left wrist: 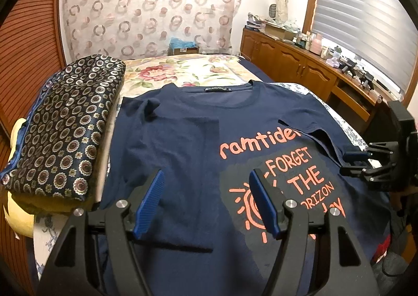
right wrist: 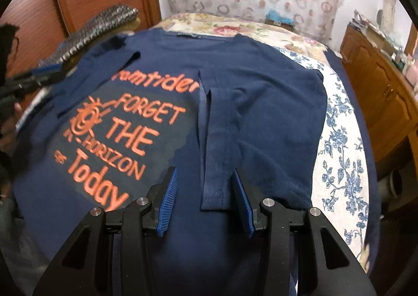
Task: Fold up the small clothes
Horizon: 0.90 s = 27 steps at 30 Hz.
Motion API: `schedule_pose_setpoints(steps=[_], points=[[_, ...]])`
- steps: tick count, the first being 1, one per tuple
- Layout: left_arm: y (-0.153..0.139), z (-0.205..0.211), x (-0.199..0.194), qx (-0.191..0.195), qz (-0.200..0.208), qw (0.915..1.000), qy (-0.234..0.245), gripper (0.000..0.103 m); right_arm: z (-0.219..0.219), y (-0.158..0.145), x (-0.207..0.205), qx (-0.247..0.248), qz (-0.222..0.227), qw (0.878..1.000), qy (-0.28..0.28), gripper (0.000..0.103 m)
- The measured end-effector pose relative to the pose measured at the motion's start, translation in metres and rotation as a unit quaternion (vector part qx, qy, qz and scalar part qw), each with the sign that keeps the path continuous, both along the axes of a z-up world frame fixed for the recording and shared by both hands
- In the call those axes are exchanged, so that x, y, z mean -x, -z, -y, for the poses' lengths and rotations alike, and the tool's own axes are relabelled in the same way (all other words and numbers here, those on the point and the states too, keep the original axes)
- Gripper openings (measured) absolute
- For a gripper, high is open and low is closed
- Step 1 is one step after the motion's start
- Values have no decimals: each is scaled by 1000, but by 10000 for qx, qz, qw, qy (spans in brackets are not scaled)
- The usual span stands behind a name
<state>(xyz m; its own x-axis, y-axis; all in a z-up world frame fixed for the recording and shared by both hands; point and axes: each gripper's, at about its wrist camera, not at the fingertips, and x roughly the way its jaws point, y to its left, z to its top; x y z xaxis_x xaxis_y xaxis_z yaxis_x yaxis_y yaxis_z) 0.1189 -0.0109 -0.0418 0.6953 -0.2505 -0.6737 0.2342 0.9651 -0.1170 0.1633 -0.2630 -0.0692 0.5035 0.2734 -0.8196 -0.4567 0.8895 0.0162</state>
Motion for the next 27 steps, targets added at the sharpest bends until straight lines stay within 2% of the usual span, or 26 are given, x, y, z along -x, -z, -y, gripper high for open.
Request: schedule_pose_setpoints(steps=[2,4,6,9,14,18,20,21,22,24,27], points=[[-1,-1,1,-11,21,10000,-13,67,1,2,0,100,53,9999,41,33],[-2,-2,3,-6,30,10000,-24,67,4,2,-1,157,111,9998,70,12],[-2,-3,3,-12,35,10000,-37,67,7,0,-1,111,116,9999,47,2],[-2,-4,2,-11,34,10000,-52,67,7,-8,3,-137,144,9998,-81,0],[-2,-6,-3,-2,17,10000,-84,67,-2,-24,6,-641,101,9975,-288,0],[-4,-9,-10,-56,21,9999,-126,67,-13,-25,4,-517,216,9978,-365,0],[-4,-9,-12,-67,24,9999,-147,67,-13,-25,-3,-413,319,9983,-244,13],[-5,-10,-14,-62,27,9999,-158,67,-14,-25,-7,-346,362,9986,-182,25],[-5,-10,-15,-46,26,9998,-166,67,-15,-24,-11,-275,410,9987,-128,32],[-4,-9,-17,-42,10,9998,-170,67,-15,-21,-23,-183,433,9989,-62,37],[-1,-7,-20,-52,-34,9999,-148,67,-20,-14,-41,-74,412,9991,-81,38]])
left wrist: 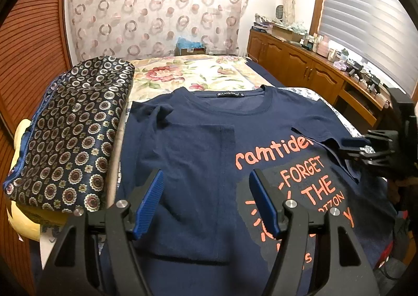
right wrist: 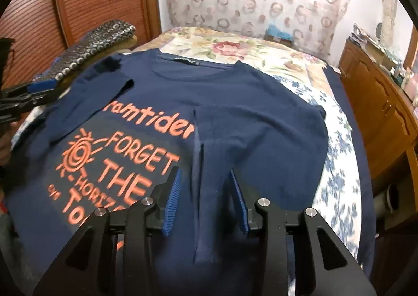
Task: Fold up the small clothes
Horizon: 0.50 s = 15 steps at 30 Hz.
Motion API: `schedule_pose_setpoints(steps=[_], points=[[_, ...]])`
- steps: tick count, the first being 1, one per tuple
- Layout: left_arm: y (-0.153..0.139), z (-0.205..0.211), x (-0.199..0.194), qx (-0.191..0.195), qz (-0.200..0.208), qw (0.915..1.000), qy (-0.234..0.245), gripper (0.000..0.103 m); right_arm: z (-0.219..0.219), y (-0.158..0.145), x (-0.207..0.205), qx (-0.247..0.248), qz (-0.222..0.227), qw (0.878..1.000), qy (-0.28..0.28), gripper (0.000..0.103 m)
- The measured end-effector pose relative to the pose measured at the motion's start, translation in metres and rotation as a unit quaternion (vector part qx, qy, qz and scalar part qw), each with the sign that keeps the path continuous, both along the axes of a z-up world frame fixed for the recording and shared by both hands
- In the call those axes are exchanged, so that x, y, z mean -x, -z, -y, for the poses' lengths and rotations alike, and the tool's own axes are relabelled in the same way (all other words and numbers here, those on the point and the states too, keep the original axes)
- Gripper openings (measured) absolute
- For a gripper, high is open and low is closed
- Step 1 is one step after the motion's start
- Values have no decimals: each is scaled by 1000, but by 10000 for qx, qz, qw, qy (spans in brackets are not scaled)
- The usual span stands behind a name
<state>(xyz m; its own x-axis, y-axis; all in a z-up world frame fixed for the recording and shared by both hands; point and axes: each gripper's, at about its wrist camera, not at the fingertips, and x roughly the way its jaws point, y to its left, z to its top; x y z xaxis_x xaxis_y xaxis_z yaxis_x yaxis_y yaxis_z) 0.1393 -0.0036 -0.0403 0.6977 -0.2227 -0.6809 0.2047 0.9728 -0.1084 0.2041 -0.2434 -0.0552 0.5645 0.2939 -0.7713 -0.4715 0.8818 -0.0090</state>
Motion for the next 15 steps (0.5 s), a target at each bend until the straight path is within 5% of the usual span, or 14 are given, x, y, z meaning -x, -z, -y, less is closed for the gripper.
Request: schedule_pose_setpoints(steps=[3,6,8,12,15], points=[[3,2,0,-35,-38,10000,24,67,-9,14,-15,267,-131,9995,-57,38],[3,1,-1,-73,-65,10000,6,67,-15,18,-20,478,-148,9984,-252,8],[2,-1,-5,-94,-74,9999,-35,67,-16,15,-22,456,-123,9984,-317,4],[0,-7,-17,-164,-85,9998,-84,67,-14,-1,-25,-63,-69,9993,-367,5],[-3,-10,-28,-214,-92,9997,-84,67,-15,-5,-28,-288,-136,9984,-469,28]])
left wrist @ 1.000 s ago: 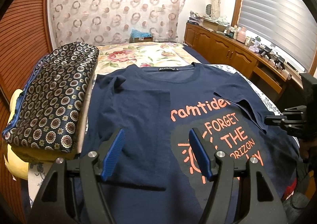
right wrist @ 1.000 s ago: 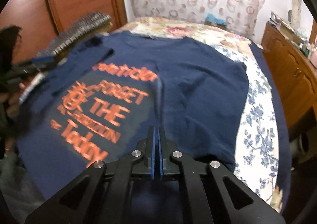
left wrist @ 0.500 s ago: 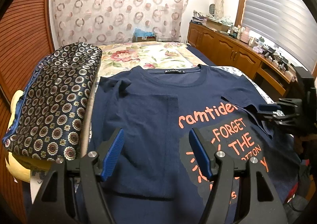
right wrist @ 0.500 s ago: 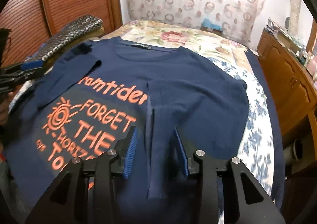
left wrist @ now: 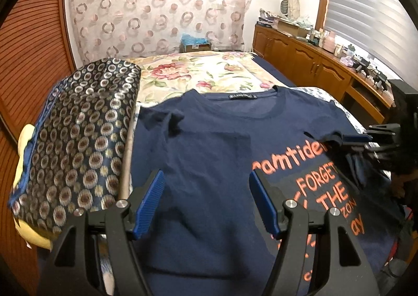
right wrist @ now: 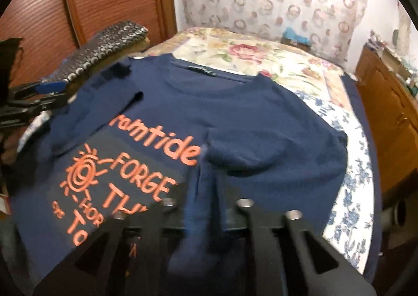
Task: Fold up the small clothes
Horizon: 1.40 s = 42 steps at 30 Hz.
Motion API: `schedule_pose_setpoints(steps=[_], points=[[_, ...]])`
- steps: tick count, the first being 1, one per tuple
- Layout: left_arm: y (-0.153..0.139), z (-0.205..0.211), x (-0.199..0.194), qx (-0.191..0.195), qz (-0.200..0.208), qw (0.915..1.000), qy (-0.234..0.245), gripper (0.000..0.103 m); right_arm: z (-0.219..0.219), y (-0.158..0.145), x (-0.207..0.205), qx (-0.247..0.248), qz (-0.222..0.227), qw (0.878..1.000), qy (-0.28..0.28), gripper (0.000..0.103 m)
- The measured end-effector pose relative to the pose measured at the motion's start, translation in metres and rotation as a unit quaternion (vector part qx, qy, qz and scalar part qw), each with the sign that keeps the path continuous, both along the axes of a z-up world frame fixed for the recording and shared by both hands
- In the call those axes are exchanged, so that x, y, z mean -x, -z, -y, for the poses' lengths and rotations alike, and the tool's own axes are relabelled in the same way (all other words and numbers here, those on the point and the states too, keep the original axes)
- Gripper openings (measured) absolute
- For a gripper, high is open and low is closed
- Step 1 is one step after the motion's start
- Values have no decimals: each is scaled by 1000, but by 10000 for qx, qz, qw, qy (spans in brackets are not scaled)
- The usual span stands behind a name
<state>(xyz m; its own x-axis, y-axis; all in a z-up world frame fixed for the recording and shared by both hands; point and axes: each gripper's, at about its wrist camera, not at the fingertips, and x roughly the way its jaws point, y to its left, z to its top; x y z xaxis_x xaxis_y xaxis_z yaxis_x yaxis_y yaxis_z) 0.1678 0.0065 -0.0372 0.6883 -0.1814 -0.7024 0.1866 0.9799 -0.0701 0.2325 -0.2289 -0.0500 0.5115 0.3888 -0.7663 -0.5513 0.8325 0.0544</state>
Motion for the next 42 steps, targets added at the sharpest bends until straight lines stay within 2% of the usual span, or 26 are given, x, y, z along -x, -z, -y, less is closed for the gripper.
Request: schedule_pose_setpoints(steps=[1,5,8,9,11,13,16,22,29,32,33,34,36,42], points=[[-3,-1,-6,-56,8,10000,6,67,1,0,-2,-98,-52,9999,-36,33],[-11,-3,-26,-181,40,9998,101,67,5,-2,-8,-67,47,10000,-11,35],[-15,-6,-48,-308,-17,9994,154,66,19,-5,-18,-57,180,9996,218,36],[-15,-7,-55,-378,-50,9991,161,60,24,-5,-19,-22,232,9993,282,36],[-13,-7,-68,-509,-143,9984,199,56,36,-4,-28,76,327,9984,456,36],[-10,-7,-81,-586,-286,9977,176,48,47,-1,-36,138,344,9977,573,36],[-5,-7,-102,-704,-513,9960,184,44,63,9,-48,221,297,9966,738,36],[11,0,-129,-1076,-877,9901,206,42,79,29,-61,130,55,9959,891,36],[32,5,-144,-1335,-1211,9835,145,37,81,27,-58,136,123,9961,866,38],[36,4,-146,-1419,-1257,9818,109,32,81,27,-58,127,117,9961,864,39],[38,4,-147,-1452,-1267,9812,108,24,80,27,-58,123,114,9961,865,39],[39,3,-148,-1450,-1279,9811,117,14,81,27,-57,106,104,9962,864,39],[38,0,-148,-1340,-1286,9826,103,4,81,28,-58,109,104,9962,863,39],[3,-31,-135,-949,-694,9927,-279,2,81,28,-58,113,108,9962,862,39]])
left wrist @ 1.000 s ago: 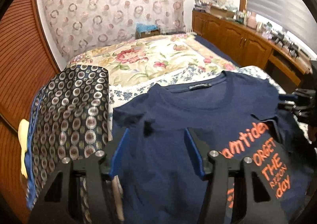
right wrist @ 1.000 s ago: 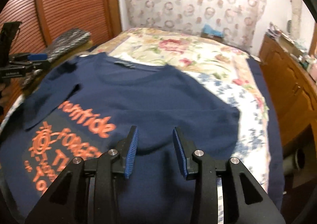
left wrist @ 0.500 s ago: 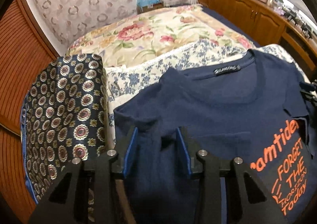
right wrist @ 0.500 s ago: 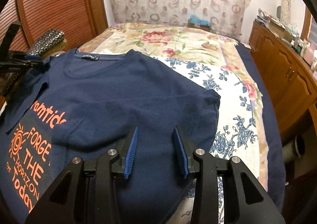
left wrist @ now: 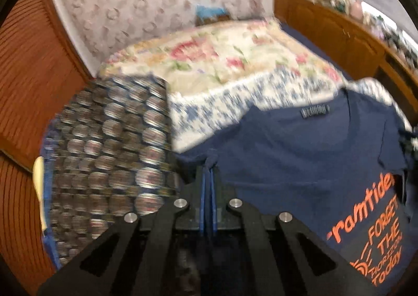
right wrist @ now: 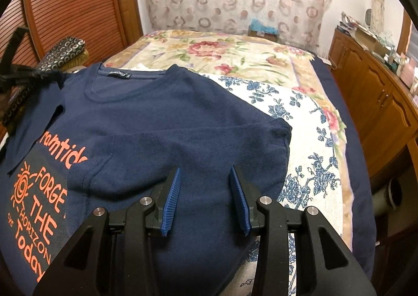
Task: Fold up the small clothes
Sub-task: 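Grasp the shirt side edge near the collar with the left gripper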
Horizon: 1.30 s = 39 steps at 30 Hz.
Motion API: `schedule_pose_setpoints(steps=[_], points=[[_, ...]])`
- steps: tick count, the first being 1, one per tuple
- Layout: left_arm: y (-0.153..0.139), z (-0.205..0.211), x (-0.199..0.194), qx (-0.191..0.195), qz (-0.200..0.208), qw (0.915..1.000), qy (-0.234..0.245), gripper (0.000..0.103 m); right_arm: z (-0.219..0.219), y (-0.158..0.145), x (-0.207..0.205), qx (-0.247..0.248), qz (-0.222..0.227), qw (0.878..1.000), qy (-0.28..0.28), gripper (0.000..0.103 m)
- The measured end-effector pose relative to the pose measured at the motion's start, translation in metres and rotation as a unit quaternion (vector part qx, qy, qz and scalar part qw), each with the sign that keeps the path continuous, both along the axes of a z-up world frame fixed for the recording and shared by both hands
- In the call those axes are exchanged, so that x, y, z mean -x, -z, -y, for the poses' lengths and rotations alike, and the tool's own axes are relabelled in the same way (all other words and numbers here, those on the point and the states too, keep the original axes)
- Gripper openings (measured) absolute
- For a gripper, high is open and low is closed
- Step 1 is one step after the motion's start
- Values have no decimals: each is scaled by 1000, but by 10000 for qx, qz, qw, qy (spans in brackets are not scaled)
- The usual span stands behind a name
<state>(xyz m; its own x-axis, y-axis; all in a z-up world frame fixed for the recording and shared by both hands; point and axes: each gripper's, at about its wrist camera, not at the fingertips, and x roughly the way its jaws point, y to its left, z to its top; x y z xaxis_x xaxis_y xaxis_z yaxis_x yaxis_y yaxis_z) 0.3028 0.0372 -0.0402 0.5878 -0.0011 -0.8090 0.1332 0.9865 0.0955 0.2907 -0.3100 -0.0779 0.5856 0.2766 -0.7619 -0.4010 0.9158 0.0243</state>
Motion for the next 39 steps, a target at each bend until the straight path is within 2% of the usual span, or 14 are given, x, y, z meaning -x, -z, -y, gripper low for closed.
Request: schedule_pose_setpoints(steps=[2,8,21,25,32,39], points=[[-16,-14,5,182,266,9993,-162,1,1,-1,1,8,6,10000,1,39],[-28,-41,12,437,540,9970,-347,1,3,-1,-1,-52,-1,10000,39,39],[-31,-45,26,644,707,9951,-251,2,48,-7,-39,44,-149,9970,760,39],[-32,-46,28,647,713,9950,-250,2,55,-10,-47,-134,-108,9959,887,39],[-32,-46,32,659,732,9949,-238,2,47,-3,-57,-87,-294,9969,721,40],[-32,-45,33,649,737,9949,-239,2,40,-2,-58,-110,-266,9976,626,39]])
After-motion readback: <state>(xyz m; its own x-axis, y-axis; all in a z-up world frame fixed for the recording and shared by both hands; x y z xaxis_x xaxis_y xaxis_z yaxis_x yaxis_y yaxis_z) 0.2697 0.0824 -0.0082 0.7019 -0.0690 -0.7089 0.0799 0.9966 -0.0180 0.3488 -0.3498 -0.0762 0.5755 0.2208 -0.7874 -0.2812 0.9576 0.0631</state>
